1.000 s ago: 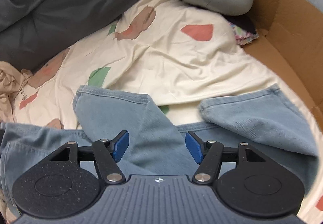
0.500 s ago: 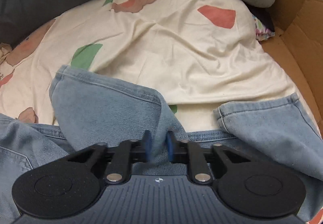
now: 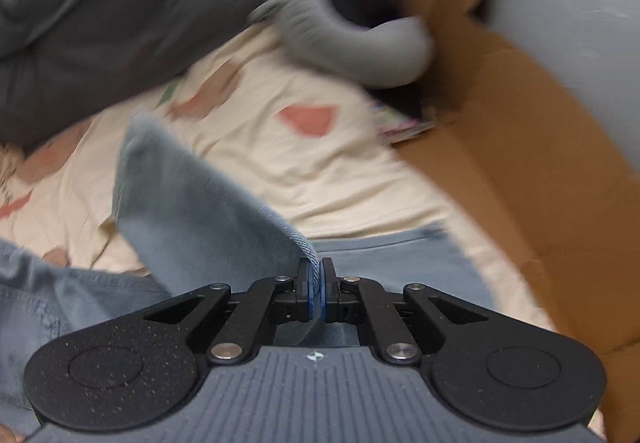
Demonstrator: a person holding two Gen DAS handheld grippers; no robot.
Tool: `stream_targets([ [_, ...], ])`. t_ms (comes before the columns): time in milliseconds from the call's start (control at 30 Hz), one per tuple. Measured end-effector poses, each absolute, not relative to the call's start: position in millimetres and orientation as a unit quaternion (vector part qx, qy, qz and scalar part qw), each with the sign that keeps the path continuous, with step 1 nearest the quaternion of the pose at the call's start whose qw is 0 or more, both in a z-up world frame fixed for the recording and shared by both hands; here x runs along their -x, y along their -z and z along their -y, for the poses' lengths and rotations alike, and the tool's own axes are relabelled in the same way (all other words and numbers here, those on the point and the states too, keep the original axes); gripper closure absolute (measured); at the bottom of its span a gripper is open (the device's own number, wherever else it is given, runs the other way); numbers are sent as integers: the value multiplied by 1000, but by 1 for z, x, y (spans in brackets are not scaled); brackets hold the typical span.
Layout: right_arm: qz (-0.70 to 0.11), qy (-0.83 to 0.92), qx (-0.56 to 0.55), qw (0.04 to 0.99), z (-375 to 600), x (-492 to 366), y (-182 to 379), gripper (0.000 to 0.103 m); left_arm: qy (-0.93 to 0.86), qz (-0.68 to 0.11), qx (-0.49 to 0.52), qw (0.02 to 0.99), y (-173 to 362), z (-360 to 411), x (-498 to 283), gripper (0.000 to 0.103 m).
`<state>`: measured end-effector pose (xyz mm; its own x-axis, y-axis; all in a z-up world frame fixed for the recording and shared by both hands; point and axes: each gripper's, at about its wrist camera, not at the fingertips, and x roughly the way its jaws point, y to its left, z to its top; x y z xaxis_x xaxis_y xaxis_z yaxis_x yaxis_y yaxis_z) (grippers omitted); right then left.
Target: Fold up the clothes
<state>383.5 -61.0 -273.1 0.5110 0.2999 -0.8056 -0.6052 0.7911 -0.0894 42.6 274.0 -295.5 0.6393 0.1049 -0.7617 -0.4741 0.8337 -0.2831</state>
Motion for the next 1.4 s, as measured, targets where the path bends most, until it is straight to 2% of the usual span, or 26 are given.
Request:
stream_targets([
  [233,-395,-215,182,874,131,-397,226,102,-168,-388,231,876,290,-271,-43,84],
  [467,-393,-164,159,891,191,-405,205,102,-168,-384,227,879,279,-267,-40,84],
  [933,-406,-89,87,906,288,-366,213,102,-128,-357,219,899,227,-242,-21,85],
  [1400,-449,-17,23,893,389,-292,243,102,-85,-412,225,879,203,-206,25,86],
])
